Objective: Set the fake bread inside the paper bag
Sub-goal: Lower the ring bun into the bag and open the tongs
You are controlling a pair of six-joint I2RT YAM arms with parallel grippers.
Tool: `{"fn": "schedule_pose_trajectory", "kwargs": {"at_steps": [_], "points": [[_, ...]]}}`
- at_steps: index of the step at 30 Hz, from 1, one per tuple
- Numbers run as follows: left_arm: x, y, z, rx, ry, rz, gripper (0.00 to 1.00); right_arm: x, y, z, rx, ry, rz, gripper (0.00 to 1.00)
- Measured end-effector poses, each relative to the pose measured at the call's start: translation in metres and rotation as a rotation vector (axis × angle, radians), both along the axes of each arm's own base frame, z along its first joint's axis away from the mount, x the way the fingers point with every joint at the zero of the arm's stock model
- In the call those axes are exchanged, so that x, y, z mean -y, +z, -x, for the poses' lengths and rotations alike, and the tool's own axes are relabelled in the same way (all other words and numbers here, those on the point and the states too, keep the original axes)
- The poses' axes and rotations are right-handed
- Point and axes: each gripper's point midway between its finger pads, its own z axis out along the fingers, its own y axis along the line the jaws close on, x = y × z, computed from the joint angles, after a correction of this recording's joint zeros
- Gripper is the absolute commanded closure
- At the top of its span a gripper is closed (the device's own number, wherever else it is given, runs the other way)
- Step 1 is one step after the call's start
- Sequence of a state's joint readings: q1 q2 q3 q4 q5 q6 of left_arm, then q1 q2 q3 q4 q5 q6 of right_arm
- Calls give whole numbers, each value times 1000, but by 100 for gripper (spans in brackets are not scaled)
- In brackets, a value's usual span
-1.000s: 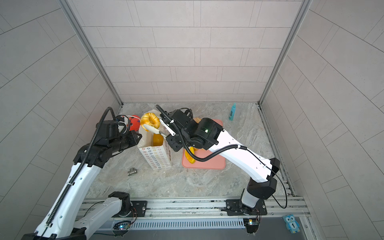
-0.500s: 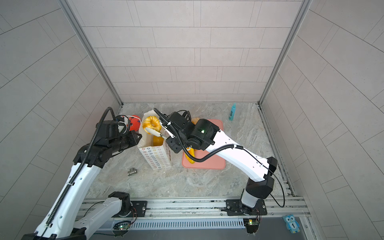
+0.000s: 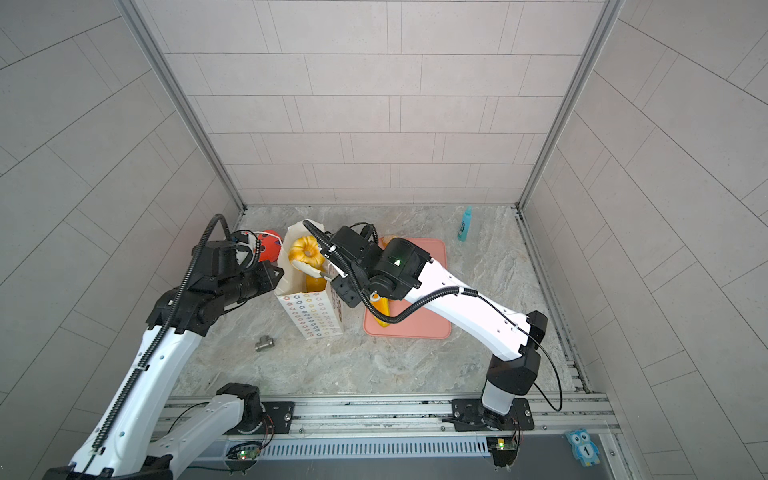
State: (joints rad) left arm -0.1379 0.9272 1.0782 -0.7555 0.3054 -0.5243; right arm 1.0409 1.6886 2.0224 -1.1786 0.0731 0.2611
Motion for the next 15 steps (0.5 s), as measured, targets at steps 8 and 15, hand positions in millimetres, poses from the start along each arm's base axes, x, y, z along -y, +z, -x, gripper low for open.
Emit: {"fn": "schedule_pose_trajectory", "kwargs": {"at_steps": [8,15], "points": [[0,0,0,0,0,0,88,0,0,0,4,1,1,45],[0,0,0,0,1,0,88,-1,1,0,6,0,0,45]]}}
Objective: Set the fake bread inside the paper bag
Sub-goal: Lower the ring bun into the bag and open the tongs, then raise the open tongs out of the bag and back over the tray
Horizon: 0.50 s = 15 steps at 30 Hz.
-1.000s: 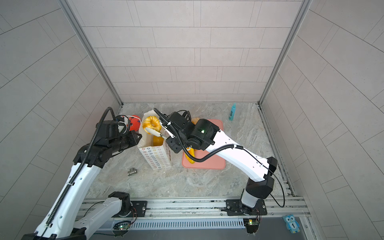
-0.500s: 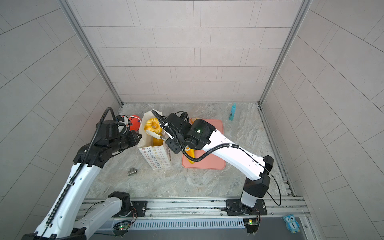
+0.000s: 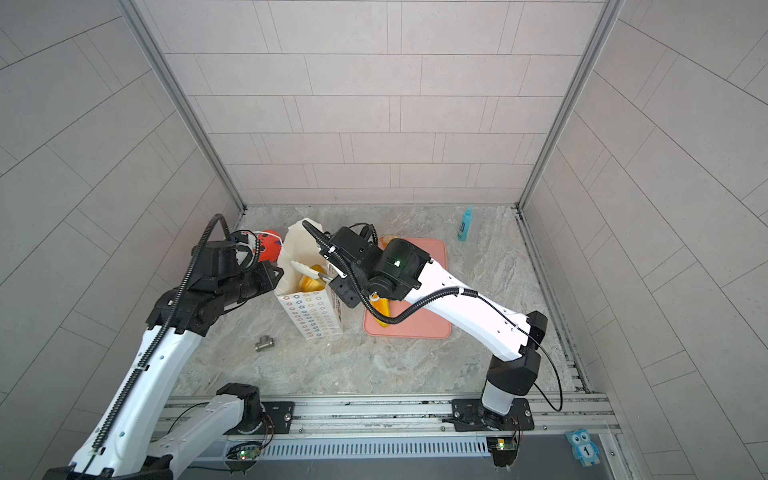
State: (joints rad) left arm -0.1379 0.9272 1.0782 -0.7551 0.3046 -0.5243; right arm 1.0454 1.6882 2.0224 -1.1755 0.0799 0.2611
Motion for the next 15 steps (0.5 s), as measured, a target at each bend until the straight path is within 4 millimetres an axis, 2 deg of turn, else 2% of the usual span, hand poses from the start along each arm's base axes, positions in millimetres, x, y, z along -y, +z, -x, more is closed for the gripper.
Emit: {"fn": "schedule_pose_trajectory", "kwargs": {"at_steps": [9,15], "points": [[0,0,0,0,0,0,88,0,2,0,8,-2,-3,46],[0,0,0,0,0,0,88,3,14,1,30,0,-33,47]]}}
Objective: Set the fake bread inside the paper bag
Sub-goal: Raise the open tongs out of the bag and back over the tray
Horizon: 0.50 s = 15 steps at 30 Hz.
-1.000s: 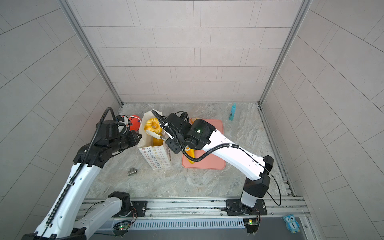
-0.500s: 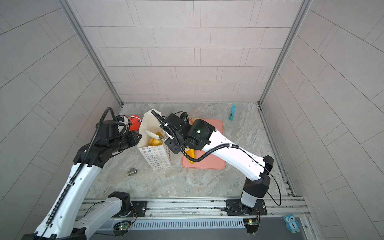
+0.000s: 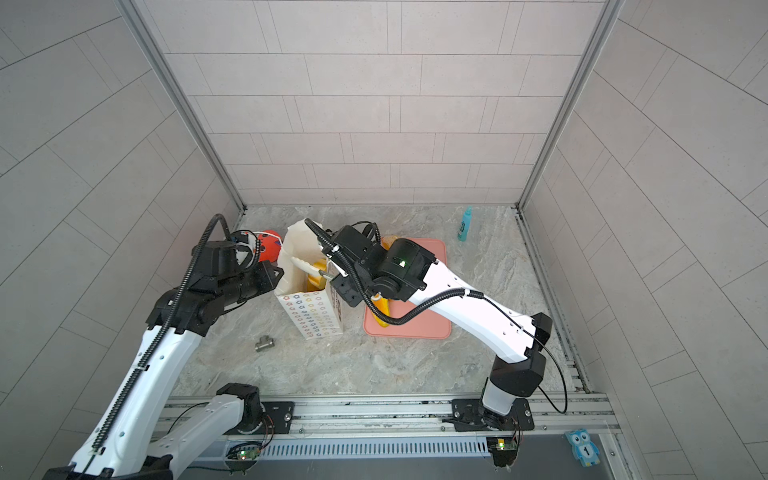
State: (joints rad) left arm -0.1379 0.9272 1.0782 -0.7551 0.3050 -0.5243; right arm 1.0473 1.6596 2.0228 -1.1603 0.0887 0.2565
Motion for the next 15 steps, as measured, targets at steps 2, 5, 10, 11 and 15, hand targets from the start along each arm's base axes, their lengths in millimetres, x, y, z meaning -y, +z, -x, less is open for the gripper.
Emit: {"fn": "schedule_pose_trajectory", "kwargs": {"at_steps": [2,5,10,11,15], "points": [[0,0,0,0,0,0,88,1,7,0,14,2,-20,48],[0,0,0,0,0,0,88,3,21,1,41,0,-61,48],[0,0,0,0,0,0,88,14,49,2,106,-19,-130,48],[0,0,0,0,0,0,88,16,54,1,119,-24,-141,48],[0,0,0,0,0,0,88,26,68,1,164,-48,-174,48]]}}
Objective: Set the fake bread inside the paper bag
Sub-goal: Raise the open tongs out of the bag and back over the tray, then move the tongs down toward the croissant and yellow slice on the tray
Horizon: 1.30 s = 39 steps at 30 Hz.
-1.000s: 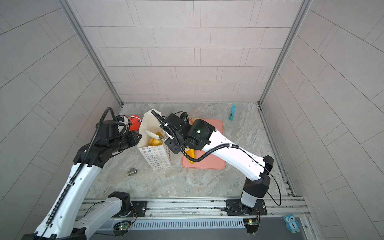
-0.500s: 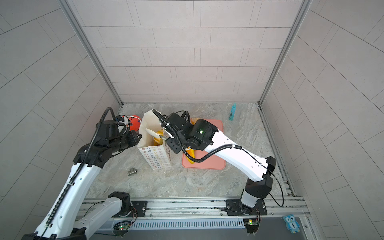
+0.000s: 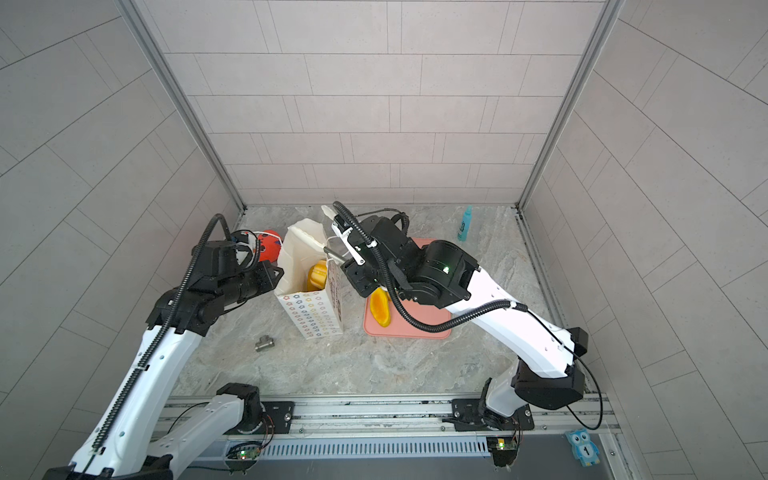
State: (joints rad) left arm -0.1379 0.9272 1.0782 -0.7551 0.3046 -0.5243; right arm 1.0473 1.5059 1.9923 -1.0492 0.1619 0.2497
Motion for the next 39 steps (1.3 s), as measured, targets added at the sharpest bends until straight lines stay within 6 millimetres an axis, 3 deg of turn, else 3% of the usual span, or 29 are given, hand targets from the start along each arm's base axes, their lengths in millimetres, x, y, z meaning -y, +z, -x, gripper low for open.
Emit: {"fn": "schedule_pose_trajectory", "kwargs": {"at_steps": [13,27,32,39], "points": [[0,0,0,1,0,0,88,23,-5,-10,42,-76,12,47],[0,0,0,0,0,0,88,100,-18,-28,25,-259,7,47],[0,0,0,1,0,0,88,123,-32,-32,-4,-318,16,47],[0,0,0,0,0,1,88,129,-63,-24,-67,-322,46,47]]}}
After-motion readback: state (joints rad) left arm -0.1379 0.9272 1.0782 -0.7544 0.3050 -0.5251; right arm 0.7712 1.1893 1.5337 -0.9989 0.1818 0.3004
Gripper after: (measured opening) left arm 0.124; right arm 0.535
